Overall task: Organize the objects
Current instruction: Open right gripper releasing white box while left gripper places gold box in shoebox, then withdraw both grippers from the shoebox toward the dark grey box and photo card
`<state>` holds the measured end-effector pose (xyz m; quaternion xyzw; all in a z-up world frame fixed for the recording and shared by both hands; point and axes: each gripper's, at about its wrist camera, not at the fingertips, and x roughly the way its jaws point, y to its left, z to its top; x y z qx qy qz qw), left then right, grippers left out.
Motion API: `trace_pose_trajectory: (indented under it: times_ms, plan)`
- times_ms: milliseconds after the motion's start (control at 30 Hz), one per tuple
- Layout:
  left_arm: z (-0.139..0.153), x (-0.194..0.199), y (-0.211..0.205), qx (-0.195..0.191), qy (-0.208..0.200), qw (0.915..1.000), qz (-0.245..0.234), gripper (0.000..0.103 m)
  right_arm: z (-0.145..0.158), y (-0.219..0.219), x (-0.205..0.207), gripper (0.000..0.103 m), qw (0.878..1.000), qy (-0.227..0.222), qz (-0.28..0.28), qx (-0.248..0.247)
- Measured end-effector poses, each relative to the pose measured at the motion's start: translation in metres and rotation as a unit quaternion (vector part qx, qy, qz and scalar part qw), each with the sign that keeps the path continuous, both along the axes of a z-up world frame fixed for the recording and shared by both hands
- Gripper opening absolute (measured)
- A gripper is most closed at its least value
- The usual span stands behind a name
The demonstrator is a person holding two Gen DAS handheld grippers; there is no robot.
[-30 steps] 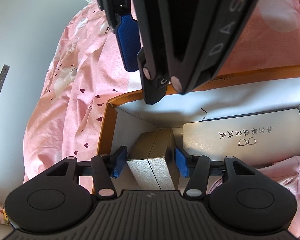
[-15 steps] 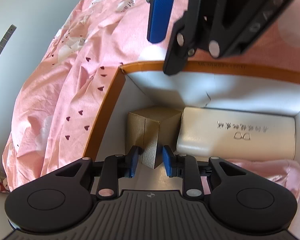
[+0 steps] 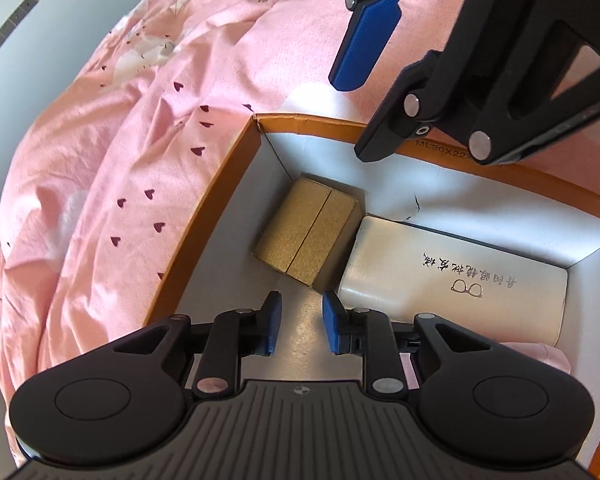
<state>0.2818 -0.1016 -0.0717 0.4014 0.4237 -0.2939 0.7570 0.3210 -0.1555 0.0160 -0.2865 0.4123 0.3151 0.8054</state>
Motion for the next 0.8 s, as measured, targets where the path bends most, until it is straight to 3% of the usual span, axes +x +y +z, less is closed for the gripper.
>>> trace_pose_trajectory:
  times_ms: [167,467,667,800]
  plan:
    - [-0.001,0.003,-0.003,-0.02,0.018,0.9996,0.005,0.02,0.0,0.0,0.0,0.036,1.0,0.001,-0.002,-0.003]
    - [0.002,-0.003,-0.001,-0.025,0.017,0.9995,0.011,0.02,0.001,0.0,-0.003,0.036,1.0,-0.001,-0.004,-0.001]
    - [0.039,-0.022,0.008,-0.052,-0.012,0.998,0.035,0.02,0.018,-0.001,-0.016,0.037,1.0,-0.009,-0.006,0.017]
    - [0.076,-0.05,0.02,-0.1,-0.032,0.9925,0.061,0.02,0.037,-0.007,-0.039,0.044,0.999,-0.026,-0.011,0.042]
